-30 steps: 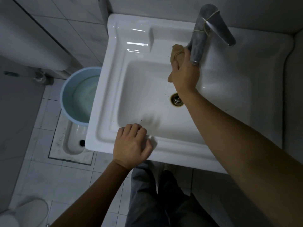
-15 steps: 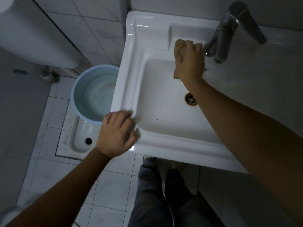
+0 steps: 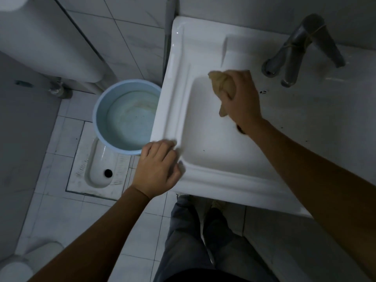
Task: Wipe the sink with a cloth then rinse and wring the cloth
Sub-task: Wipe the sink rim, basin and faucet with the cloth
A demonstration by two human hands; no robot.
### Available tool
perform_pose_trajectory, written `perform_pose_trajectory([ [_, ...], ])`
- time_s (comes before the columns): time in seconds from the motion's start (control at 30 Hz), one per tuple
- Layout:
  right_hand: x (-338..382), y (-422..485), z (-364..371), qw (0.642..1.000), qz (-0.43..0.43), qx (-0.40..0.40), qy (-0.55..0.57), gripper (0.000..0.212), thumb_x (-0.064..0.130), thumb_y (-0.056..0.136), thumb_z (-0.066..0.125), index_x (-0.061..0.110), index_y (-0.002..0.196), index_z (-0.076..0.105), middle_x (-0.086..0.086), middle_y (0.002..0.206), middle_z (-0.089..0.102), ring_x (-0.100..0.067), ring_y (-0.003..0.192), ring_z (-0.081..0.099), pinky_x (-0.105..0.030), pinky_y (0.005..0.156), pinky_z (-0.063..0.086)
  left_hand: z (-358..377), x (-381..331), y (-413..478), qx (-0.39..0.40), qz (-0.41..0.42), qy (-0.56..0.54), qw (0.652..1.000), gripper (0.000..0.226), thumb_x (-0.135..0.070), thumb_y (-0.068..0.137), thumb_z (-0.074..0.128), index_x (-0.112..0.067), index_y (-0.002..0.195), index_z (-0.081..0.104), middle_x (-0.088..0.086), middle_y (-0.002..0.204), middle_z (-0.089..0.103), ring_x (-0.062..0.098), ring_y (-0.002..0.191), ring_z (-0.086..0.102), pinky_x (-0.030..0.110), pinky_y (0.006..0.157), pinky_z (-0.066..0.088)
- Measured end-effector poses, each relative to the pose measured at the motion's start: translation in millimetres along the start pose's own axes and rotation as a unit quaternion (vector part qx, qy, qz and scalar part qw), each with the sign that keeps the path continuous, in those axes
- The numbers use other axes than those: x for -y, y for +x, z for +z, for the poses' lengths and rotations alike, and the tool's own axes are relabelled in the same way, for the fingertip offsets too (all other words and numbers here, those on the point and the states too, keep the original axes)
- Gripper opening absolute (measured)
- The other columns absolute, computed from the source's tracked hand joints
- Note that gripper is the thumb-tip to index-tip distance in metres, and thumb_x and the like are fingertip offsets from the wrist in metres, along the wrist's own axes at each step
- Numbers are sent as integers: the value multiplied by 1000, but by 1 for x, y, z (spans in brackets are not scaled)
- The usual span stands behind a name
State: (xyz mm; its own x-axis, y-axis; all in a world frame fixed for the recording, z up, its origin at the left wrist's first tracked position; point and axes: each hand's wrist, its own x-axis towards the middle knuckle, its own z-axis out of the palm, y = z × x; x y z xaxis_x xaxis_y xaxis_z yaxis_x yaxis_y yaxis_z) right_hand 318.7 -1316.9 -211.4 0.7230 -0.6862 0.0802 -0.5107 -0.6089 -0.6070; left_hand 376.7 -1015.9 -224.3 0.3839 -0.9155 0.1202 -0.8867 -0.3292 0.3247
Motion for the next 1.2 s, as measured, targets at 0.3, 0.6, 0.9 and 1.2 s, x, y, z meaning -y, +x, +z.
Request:
perform_pose_trajectory([
  [0.3, 71, 35, 65, 995, -45, 69, -49, 50, 22, 87, 58, 18, 137, 53, -13, 130, 54, -34, 120, 49, -41, 107, 39, 1, 1, 0, 3, 1, 7, 1000, 26, -32, 88, 58, -13, 102, 68, 7, 121, 66, 26, 112, 59, 41, 98, 37],
  [0.6, 66, -82, 54, 972, -57, 204, 105, 50, 21, 84, 70, 19, 132, 56, -5, 132, 48, -27, 116, 57, -38, 95, 52, 1, -1, 0, -34, 18, 20, 999, 20, -29, 86, 60, -12, 95, 66, 9, 111, 68, 30, 103, 61, 42, 92, 39],
  [0.9, 45, -173, -1, 958, 22, 284, -32, 51, 43, 82, 67, 30, 130, 53, 0, 115, 55, -23, 109, 51, -35, 82, 48, -2, -4, -1, -4, 21, 52, 998, 25, -33, 88, 57, -11, 91, 67, 9, 102, 64, 30, 102, 57, 44, 92, 38],
  [1.2, -39, -252, -94, 967, 80, 160, -180, 49, 41, 88, 60, 23, 133, 55, -6, 114, 55, -25, 104, 51, -36, 81, 45, 3, -41, -6, 26, -37, 29, 999, 35, -42, 93, 51, -12, 100, 68, 7, 106, 67, 27, 99, 59, 45, 96, 38],
])
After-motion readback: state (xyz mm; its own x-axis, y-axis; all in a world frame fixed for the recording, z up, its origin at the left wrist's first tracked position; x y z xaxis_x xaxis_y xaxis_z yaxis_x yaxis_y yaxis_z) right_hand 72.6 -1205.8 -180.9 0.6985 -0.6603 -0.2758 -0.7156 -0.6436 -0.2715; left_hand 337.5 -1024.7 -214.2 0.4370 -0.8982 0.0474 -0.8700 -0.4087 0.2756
